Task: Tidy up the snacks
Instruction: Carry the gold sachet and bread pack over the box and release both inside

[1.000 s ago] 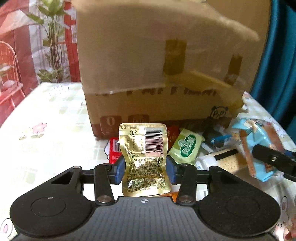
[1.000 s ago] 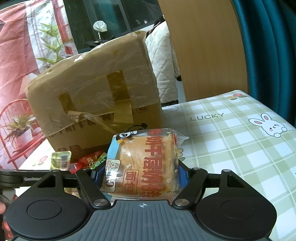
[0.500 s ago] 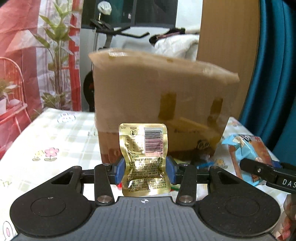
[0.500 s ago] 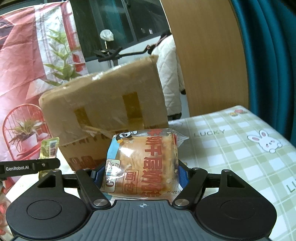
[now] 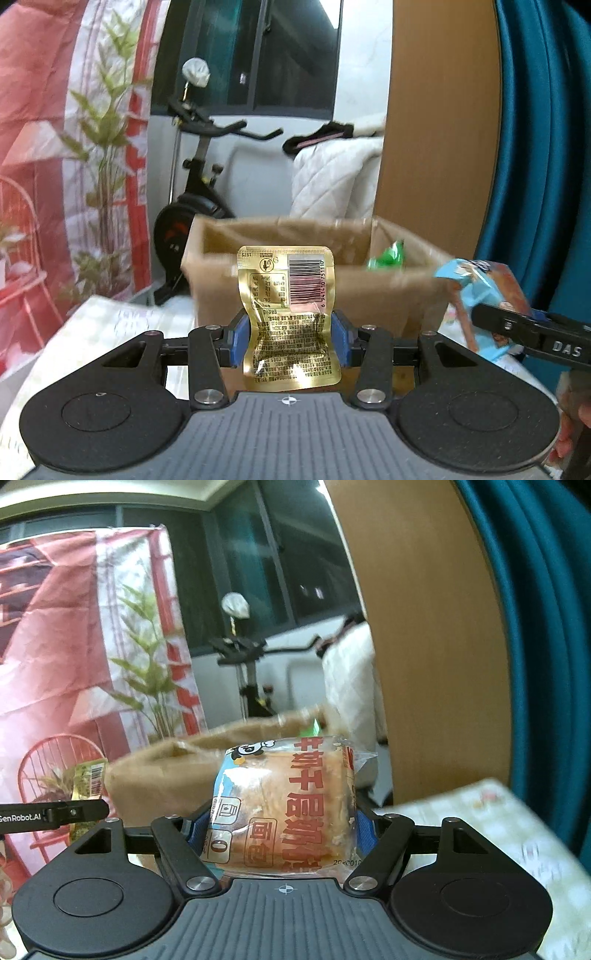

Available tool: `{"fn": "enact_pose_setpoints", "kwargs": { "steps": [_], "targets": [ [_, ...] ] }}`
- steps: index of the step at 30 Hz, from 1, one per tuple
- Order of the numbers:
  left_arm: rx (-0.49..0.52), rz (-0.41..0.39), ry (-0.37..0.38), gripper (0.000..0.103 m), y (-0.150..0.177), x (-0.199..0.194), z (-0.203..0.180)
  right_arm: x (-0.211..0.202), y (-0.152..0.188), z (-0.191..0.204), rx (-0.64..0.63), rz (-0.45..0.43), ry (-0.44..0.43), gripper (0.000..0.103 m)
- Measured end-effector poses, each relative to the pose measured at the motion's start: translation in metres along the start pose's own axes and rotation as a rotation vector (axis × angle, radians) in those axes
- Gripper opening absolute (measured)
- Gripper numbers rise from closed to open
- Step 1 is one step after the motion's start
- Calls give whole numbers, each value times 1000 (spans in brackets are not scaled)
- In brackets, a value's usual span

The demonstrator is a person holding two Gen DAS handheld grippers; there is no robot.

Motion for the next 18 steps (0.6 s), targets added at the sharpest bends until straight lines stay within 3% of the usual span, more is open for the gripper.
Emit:
{"fn": "enact_pose_setpoints", "kwargs": {
  "steps": [5, 9, 14, 18],
  "targets": [
    [-20, -15, 38, 48, -36, 31, 5, 52, -38, 17, -82, -22, -64, 69],
    [44, -32, 33, 48, -57, 64, 9, 104, -58, 27, -116, -11, -93, 69],
    [13, 16, 20, 48, -62, 103, 25, 155, -55, 36, -175, 60, -101, 69],
    [44, 47, 3, 48, -56, 121, 30, 175, -44, 43, -198, 98, -106, 69]
  ]
}}
Point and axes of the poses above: each gripper's, at about its wrist camera, not at the fingertips, and x roughly the way its jaws point, z to its left, y to its underside, the point moved 8 cm from there along x, roughly the way its jaws point, and after that the axes turned 12 degrees about -z, right-handed, at the moved point
